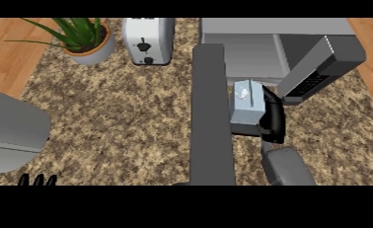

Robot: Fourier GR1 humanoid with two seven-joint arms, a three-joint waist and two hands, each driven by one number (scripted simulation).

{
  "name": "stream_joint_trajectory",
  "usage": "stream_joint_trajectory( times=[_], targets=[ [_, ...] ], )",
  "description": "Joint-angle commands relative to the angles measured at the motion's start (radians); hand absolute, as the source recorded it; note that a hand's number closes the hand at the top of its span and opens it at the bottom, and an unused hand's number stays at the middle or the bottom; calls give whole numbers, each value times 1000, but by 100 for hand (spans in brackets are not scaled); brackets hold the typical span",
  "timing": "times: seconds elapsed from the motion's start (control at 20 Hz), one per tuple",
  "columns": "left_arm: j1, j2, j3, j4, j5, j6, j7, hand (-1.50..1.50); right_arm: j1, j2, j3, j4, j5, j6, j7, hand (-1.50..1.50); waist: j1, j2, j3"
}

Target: Pick up the milk, place it into the microwave and close the microwave

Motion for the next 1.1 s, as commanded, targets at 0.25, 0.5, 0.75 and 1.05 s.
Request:
stream_joint_trajectory(
  times=[0.25,0.5,0.75,1.05],
  targets=[
    [-7,8,24,21,2,-21,-9,-150,-316,6,-120,440,-77,-71,-81,150,12,5,1],
    [26,7,25,42,-7,-48,-47,-150,-433,5,-188,686,-62,-117,-190,150,25,8,1],
    [-51,23,35,65,6,-57,-22,-150,-518,-64,-235,859,-15,-159,-215,150,55,25,3],
    [-48,28,43,119,7,-78,-38,-150,-559,-129,-249,954,4,-144,-280,150,71,34,3]
  ],
)
